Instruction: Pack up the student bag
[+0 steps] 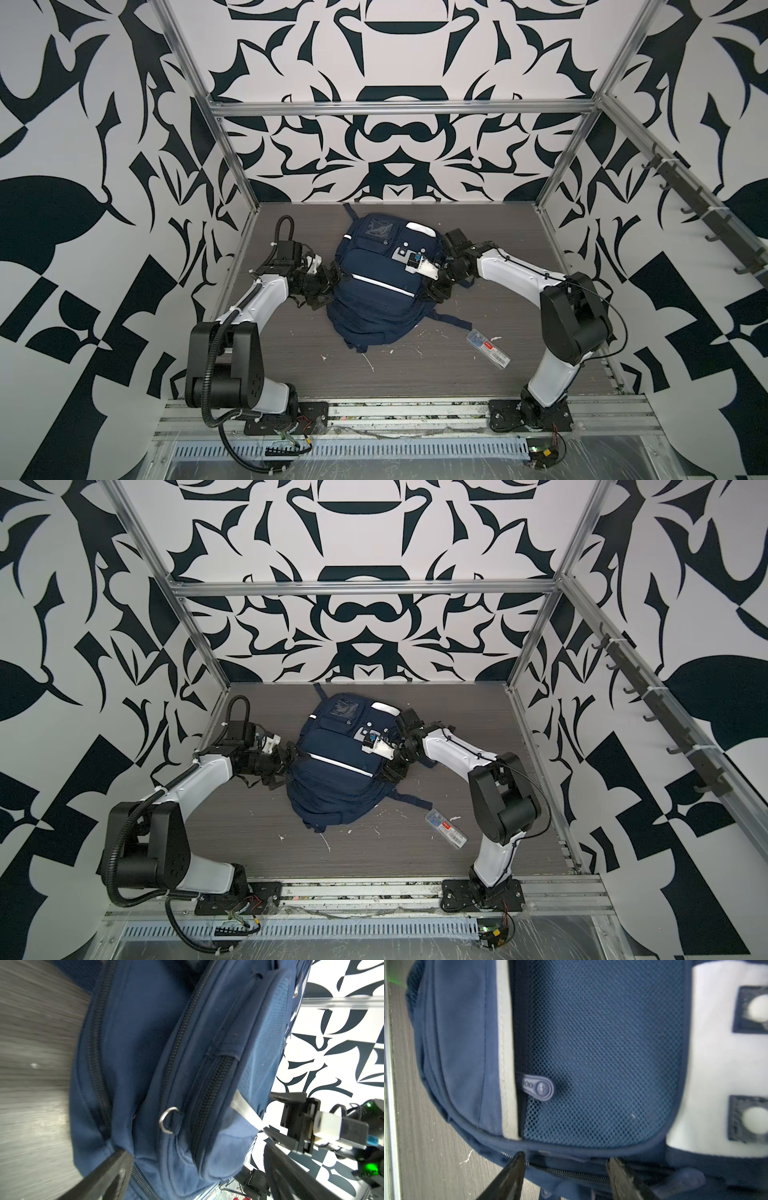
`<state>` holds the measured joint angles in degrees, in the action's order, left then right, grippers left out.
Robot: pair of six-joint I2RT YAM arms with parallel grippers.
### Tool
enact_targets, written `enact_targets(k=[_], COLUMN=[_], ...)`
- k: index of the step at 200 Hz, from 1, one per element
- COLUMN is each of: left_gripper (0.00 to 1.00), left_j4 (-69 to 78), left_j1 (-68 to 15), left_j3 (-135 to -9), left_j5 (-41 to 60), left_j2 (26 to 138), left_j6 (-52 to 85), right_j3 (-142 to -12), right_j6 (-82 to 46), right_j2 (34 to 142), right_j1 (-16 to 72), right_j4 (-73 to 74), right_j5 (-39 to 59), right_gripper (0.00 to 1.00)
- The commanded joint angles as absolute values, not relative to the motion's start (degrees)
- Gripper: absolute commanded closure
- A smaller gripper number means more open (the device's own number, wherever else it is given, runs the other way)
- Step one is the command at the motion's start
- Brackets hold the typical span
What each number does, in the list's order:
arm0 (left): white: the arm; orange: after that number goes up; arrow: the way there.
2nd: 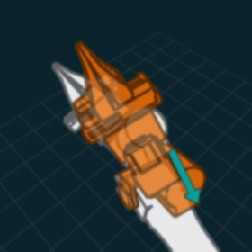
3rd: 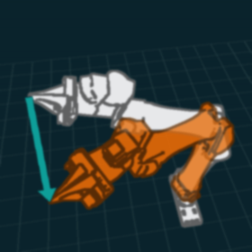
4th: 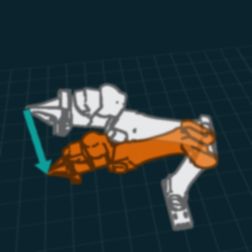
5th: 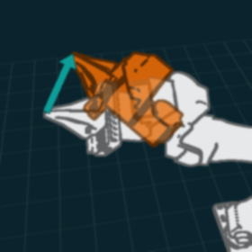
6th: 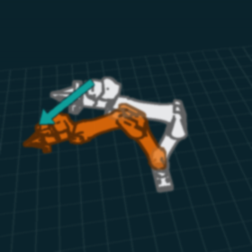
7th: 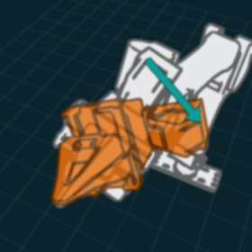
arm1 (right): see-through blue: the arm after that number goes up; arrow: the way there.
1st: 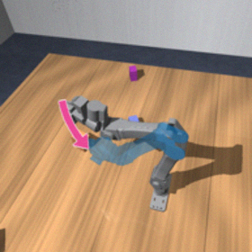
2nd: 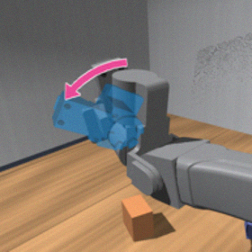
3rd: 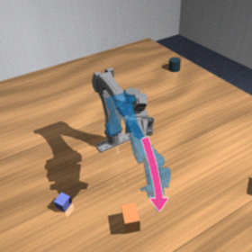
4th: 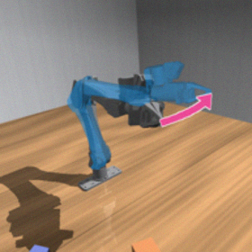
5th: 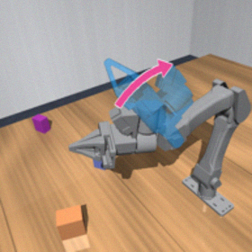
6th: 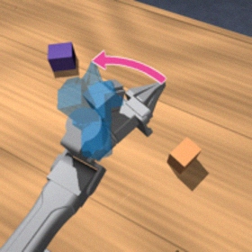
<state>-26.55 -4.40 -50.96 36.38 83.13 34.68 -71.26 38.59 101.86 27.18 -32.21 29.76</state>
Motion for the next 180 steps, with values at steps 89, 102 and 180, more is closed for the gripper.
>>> enact_targets(k=[89,102,180], left_gripper=[0.2,0.22,0.26], left_j4=[-23.38,-23.38,-23.21], left_j1=[-6.76,-6.75,-6.75], left_j3=[-50.19,-49.93,-48.66], left_j5=[38.41,38.33,38.19], left_j2=[85.34,85.21,84.55], left_j6=[35.86,35.86,35.6], right_j3=[-73.31,-73.22,-70.25], right_j6=[39.45,39.38,40.52], right_j2=[102.35,102.14,99.43], right_j1=[28.4,28.53,28.75], right_j4=[-31.55,-31.6,-32.78], right_j5=[30.93,30.94,31.5], right_gripper=[0.35,0.35,0.3])
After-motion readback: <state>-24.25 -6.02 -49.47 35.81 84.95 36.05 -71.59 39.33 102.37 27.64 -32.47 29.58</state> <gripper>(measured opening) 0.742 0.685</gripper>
